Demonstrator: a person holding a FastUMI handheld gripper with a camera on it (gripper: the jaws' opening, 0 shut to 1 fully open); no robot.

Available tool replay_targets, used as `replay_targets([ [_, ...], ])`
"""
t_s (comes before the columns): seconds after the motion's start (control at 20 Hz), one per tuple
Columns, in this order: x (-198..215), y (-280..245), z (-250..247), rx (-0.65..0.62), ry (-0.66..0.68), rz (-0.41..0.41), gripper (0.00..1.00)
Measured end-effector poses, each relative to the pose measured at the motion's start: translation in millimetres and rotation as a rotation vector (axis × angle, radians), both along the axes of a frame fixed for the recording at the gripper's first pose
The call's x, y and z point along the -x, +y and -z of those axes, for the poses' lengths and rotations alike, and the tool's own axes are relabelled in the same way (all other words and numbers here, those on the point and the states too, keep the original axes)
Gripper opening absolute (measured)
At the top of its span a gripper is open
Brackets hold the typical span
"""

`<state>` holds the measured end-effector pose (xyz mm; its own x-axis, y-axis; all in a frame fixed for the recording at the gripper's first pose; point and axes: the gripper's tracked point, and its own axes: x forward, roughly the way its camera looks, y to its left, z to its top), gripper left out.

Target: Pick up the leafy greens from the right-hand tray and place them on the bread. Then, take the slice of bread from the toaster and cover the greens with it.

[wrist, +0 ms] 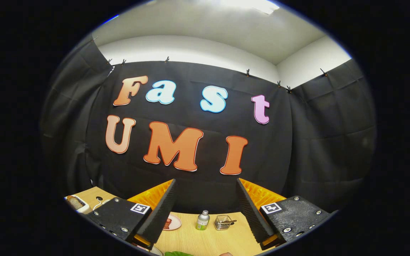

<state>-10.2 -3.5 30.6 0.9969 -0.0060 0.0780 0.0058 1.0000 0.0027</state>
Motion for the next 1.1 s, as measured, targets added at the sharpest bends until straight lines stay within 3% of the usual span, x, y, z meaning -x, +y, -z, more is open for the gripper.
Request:
replay_targets([
  [0.2, -2.3, -0.5, 18.0, 0.013, 0.024, -0.003, 0.97],
  [0.4, -4.5, -0.2, 58.5, 0.024, 0.131, -0.010, 0.98],
  [0.8, 12.4, 29.7, 179.2, 0.007, 0.446, -0.100, 0.97],
  [1.1, 41.1, 50.9, 278.1, -0.006, 0.762, -0.163, 0.97],
])
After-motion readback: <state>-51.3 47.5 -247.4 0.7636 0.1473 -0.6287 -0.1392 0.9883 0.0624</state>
